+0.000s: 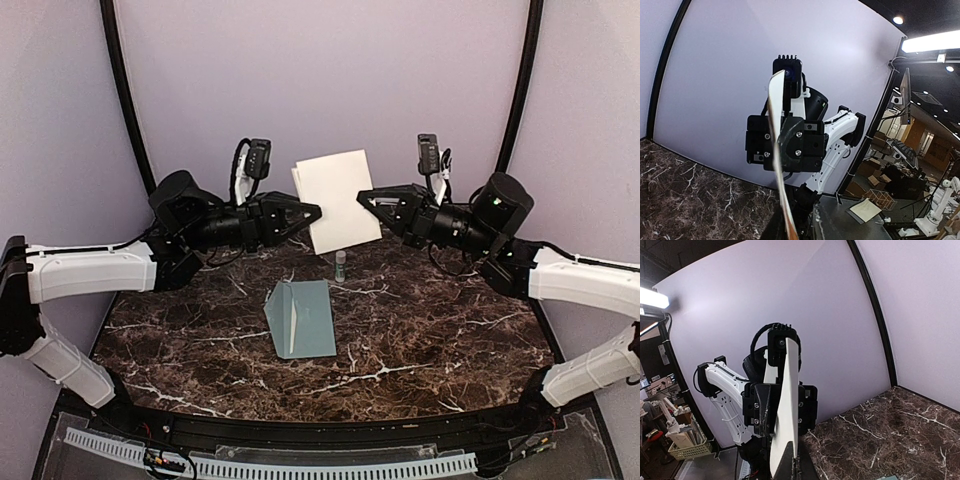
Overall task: Place the letter into the envelope and seal it
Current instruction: Fold the letter.
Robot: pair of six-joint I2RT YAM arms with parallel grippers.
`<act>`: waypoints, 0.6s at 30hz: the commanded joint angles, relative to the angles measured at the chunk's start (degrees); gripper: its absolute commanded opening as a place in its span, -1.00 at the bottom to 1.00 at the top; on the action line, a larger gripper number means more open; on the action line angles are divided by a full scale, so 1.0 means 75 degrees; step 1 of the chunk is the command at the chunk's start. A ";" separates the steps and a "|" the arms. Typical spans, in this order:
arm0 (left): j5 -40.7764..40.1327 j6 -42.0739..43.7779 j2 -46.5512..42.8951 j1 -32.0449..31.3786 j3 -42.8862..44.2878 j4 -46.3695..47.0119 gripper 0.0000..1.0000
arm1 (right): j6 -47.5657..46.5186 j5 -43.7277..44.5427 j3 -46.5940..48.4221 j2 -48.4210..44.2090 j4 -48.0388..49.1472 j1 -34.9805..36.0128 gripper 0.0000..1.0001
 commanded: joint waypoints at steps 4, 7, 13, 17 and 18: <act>0.0094 -0.0197 0.0065 -0.0020 0.0062 0.0570 -0.88 | 0.0057 -0.0087 -0.0068 -0.0034 0.0380 0.0042 -1.00; 0.0107 -0.0240 0.0088 -0.0020 0.0069 0.0612 -0.96 | 0.0054 -0.0099 -0.0069 -0.0029 0.0386 0.0042 -1.00; -0.0072 -0.0195 0.0069 -0.0011 0.0073 0.0376 -1.00 | -0.0064 0.0054 -0.0069 -0.0045 0.0173 0.0066 -1.00; -0.0491 0.0109 -0.0066 -0.0013 0.0070 -0.0273 -1.00 | -0.0196 0.0194 -0.0028 -0.0090 -0.0075 0.0088 -0.88; -0.0645 0.0176 -0.0093 -0.0011 0.0081 -0.0411 -1.00 | -0.0230 0.0238 -0.0023 -0.0115 -0.0147 0.0089 -0.72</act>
